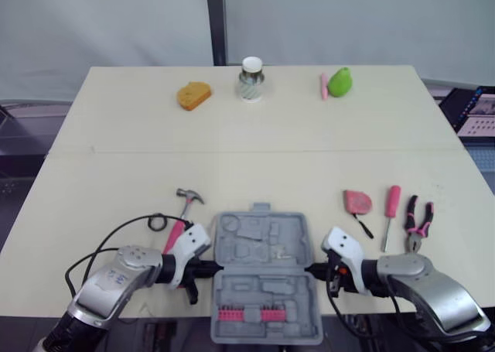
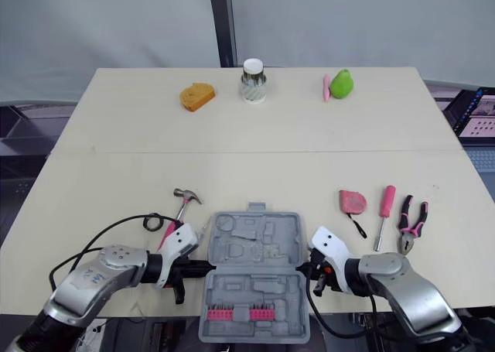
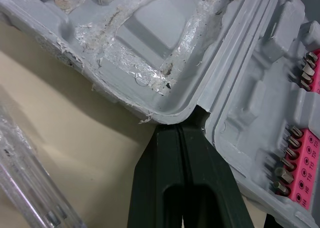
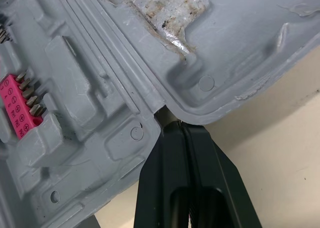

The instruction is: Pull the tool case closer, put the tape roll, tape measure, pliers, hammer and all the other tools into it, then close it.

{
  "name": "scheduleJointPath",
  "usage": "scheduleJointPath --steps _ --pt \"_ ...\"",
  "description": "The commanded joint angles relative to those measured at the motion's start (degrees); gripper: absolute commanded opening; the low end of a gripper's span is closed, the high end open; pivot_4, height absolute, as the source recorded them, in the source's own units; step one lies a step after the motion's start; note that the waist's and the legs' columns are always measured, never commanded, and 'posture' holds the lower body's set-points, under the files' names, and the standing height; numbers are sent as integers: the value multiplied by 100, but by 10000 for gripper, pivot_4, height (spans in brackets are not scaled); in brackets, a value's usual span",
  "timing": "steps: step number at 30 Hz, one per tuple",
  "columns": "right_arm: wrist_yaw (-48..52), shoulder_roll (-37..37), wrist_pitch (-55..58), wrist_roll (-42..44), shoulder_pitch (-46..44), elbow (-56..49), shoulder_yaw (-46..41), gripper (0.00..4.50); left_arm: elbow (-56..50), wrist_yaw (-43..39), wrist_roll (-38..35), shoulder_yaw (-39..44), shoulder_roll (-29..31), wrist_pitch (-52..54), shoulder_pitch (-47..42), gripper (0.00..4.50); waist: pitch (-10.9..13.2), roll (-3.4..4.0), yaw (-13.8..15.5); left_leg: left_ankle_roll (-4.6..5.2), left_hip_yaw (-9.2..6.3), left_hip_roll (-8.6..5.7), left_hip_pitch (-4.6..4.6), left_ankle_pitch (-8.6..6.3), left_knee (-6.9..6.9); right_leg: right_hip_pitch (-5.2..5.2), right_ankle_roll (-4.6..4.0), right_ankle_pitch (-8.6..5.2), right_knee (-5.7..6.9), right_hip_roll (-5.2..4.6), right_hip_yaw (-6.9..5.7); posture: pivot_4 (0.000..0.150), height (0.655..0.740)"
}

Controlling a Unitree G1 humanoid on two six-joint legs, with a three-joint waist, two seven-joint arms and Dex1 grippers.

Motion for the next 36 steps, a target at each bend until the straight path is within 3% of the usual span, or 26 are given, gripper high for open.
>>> scheduleJointPath --steps 1,30,32,36 --pt "-104 10 -55 110 58 -250 9 764 28 -63 -25 -267 44 100 191 0 0 0 0 0 0 0 0 0 0 0 0 0 0 0 0 1500 7400" --pt "-109 -381 -289 320 199 -26 -405 764 9 -106 -275 395 388 108 356 0 0 -1 0 0 0 2 -1 0 -1 0 0 0 -2 1 0 1500 7400" --pt "-35 -432 -347 420 269 -23 -609 764 -161 -127 -418 589 445 214 444 0 0 -1 0 0 0 2 -1 0 0 0 0 0 -2 1 0 1500 7400" --pt "426 -562 -618 1080 606 116 -1945 764 -804 -338 -1227 1869 710 604 737 0 3 -4 5 0 -1 4 -7 0 -3 -2 0 0 -8 2 -2 1500 7400"
